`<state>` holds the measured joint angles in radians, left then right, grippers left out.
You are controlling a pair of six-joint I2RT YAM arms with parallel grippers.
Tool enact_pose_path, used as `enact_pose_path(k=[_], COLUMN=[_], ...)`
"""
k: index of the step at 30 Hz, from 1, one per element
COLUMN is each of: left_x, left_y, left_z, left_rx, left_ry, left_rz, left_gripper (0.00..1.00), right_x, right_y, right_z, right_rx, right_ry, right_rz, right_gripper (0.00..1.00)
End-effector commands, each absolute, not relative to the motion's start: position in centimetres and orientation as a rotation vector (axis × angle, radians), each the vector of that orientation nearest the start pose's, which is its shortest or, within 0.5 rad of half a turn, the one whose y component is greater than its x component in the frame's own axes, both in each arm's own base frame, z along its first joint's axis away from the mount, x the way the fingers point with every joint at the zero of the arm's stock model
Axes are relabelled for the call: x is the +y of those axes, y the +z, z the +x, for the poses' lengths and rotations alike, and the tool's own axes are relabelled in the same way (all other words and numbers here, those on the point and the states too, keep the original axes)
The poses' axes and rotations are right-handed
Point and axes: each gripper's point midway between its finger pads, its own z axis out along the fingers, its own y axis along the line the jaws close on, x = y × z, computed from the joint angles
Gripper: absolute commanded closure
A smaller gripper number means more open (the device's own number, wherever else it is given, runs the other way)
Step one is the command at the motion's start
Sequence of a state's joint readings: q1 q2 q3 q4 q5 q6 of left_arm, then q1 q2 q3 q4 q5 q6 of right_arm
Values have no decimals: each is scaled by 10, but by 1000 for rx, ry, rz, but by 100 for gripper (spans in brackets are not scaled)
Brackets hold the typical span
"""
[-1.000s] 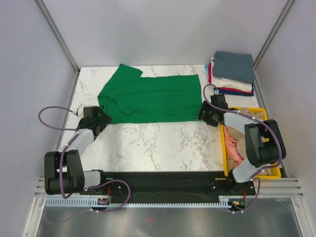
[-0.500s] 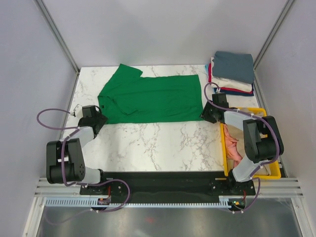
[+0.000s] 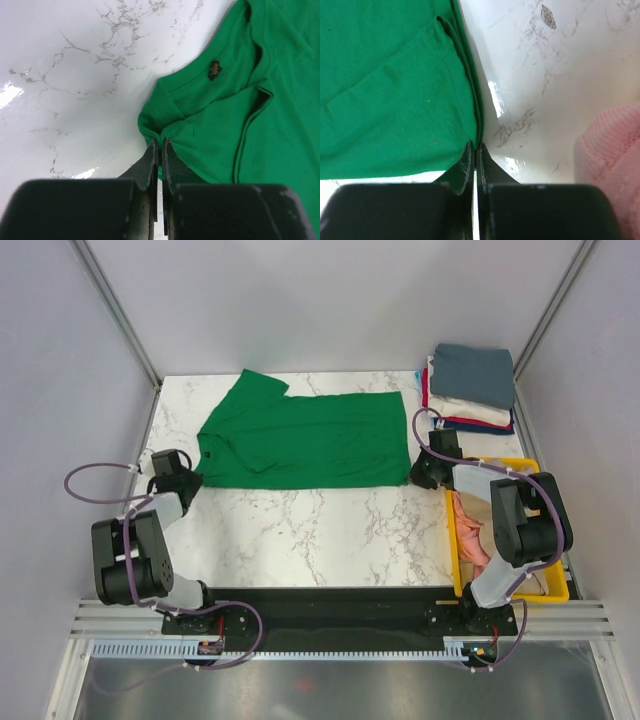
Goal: Fold and stack the t-shirts
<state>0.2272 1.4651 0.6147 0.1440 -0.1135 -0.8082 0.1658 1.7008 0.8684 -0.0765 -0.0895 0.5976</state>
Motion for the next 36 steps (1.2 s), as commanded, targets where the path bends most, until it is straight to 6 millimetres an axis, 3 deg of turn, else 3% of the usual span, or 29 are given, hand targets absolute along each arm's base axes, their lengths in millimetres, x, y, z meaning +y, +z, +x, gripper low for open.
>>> enact_pose_path(k=[1, 3, 4, 6, 7, 10, 14, 15, 16, 20, 21, 23, 24, 26, 27, 30, 34, 36], left_x=[74, 75, 75, 73, 72, 69, 70, 71, 73, 72, 72, 71, 71, 70, 69, 64, 68, 61], left_y=[86, 86, 99, 100, 112, 121, 120, 116, 110, 107, 114, 119, 127, 135, 141, 158, 188, 208], left_z=[369, 353, 349, 335, 330, 314, 287, 279, 269, 242, 236, 227, 224, 222, 220, 221, 231, 248], left_rx=[1841, 1849, 1817, 1832, 1805, 1789, 1810, 1813, 1826, 1823, 1811, 1817, 1801, 1780, 1778, 1784, 1777, 1801], left_ry=[-236, -201, -210, -199, -208, -207, -163, -152, -138, -192, -203, -211, -207, -210, -214, -239, -227, -284], left_rz=[-1150, -1185, -1180, -1198, -1188, -1199, -1247, -1262, -1295, -1342, -1322, -1328, -1307, -1295, -1299, -1253, -1149, -1007], left_gripper=[98, 98, 98, 98, 98, 98, 98, 98, 96, 78, 63, 49, 39, 29, 25, 20, 20, 20], right_x=[103, 100, 98, 97, 98, 99, 98, 97, 97, 95, 95, 93, 92, 91, 91, 90, 90, 94], right_y=[24, 30, 40, 45, 49, 58, 59, 51, 57, 56, 58, 57, 58, 61, 62, 66, 85, 95], right_z=[363, 361, 360, 354, 348, 337, 317, 307, 303, 278, 270, 260, 256, 247, 245, 237, 238, 239], right_rx=[2517, 2509, 2487, 2486, 2484, 2467, 2455, 2474, 2454, 2448, 2436, 2437, 2434, 2421, 2417, 2421, 2398, 2384], right_ry=[425, 410, 404, 407, 420, 455, 475, 472, 487, 508, 519, 521, 521, 527, 528, 529, 532, 567], right_rz=[492, 496, 495, 496, 493, 498, 520, 530, 528, 539, 535, 536, 534, 533, 530, 517, 480, 442], right_gripper=[100, 100, 100, 100, 100, 100, 100, 100, 100, 100, 100, 97, 92, 81, 61, 36, 30, 29])
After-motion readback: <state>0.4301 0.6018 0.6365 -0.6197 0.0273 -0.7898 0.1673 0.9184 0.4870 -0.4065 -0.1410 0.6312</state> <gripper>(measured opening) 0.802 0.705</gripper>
